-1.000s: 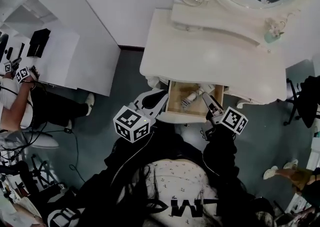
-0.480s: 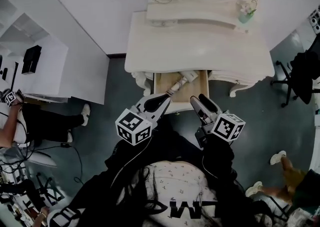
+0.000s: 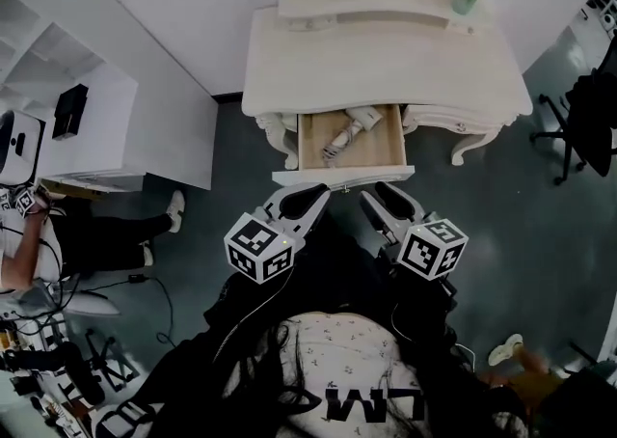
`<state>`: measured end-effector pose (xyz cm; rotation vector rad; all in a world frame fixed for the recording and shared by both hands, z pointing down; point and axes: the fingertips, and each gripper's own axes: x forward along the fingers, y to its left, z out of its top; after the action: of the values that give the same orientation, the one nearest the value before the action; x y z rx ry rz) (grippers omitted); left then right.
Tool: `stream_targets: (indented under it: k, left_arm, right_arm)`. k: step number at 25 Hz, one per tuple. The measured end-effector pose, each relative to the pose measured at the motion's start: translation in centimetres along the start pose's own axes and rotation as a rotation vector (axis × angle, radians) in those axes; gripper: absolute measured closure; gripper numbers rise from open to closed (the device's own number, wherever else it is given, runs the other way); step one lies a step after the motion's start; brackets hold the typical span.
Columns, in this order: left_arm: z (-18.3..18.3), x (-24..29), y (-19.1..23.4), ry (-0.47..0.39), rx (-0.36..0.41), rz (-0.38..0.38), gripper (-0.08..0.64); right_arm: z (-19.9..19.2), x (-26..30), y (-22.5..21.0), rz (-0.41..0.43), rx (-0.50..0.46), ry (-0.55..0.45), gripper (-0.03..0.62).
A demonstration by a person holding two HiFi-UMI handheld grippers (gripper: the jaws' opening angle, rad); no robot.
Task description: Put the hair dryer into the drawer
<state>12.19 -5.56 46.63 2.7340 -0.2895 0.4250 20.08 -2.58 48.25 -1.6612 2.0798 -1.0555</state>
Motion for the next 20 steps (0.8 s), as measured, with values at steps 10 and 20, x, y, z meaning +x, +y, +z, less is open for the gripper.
stream_targets:
  k: [10, 20]
  left_arm:
    - [-0.8, -3.4, 0.3, 0.014, 0.002, 0.033, 0.558]
    - [-1.1, -9.3, 2.6, -0.013, 0.014, 0.004, 0.558]
  right_arm:
    - [-2.3, 1.3, 3.0, 0.039, -0.116, 0.030, 0.469]
    - [-4.0, 4.0, 7.7, -0.004, -0.165, -0.008, 0.469]
